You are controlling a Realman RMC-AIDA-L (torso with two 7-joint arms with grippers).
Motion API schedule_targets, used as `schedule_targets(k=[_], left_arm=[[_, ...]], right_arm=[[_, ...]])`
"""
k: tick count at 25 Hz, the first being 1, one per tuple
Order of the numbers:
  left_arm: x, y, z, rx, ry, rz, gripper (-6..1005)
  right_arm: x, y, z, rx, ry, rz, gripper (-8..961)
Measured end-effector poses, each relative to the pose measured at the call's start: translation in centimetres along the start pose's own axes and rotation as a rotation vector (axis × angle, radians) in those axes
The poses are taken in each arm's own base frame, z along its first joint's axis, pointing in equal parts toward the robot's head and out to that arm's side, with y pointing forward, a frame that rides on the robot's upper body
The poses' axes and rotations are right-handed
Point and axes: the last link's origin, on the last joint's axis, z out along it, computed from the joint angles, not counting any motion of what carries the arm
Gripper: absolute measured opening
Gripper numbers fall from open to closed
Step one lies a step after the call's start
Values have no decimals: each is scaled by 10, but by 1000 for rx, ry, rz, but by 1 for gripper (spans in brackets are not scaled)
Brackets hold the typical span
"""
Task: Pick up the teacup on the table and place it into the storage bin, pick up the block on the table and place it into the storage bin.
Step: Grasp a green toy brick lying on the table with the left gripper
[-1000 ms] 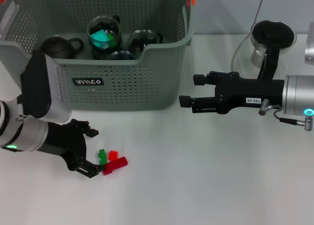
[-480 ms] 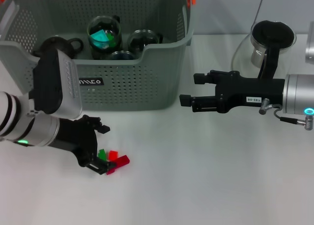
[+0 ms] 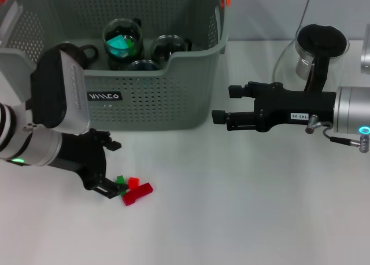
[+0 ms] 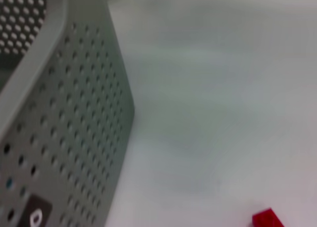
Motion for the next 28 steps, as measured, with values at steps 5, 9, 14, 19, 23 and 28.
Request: schedule_targets(k=[5,9,14,19,23,28], left_arm=[[-9,0,-1,9,-37,-8,895],[-12,1,0,6,-51,-9,888],[-12,4,2,-10,-65,2,884],[-9,5,4,-20,-69,16,868],[-8,6,6,-28,-84,28,838],[-7,8,8,-39,-100,37,768]], right_arm=[[-1,-1,0,2,-5,-1,915],[-2,-1,0,1,-5,-2,915],[-3,-1,0,1,-5,-5,914],[-2,-1,0,1,-6,-4,914],[-1,0,-1,1,-7,0,914],[-1,-1,-1,2,-7,0,915]])
